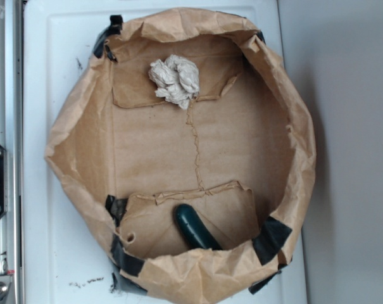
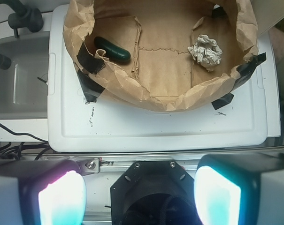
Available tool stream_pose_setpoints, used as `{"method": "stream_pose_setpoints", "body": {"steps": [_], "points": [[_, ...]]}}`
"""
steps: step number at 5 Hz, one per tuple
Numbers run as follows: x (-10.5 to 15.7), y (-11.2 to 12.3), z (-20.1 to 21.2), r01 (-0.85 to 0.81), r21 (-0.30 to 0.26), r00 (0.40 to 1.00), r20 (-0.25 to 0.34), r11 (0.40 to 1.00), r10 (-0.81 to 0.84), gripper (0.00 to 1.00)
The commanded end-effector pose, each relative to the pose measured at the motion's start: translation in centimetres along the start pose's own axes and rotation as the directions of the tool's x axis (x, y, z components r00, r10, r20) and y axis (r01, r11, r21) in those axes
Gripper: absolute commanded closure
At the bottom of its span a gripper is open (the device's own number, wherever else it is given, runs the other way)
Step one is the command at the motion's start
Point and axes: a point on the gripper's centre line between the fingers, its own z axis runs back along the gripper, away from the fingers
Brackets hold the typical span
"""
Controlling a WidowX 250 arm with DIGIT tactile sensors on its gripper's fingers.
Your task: Grab the plastic pickle.
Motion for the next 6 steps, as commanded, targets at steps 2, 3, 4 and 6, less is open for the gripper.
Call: {"method": "stream_pose_setpoints", "body": {"steps": [2,3,4,6], "points": [[3.7,0.0,-1.0,0.059,0.015,0.998,0.003,0.998,-0.059,0.0],[7.1,0.0,-2.8,0.117,-0.009,0.993,-0.024,0.993,-0.117,0.0],[10.6,0.2,-3.8,0.227,-0.011,0.974,-0.01,0.974,-0.227,0.0],[11.8,0.1,-4.1,0.394,-0.054,0.919,0.02,0.917,-0.394,0.0]]}}
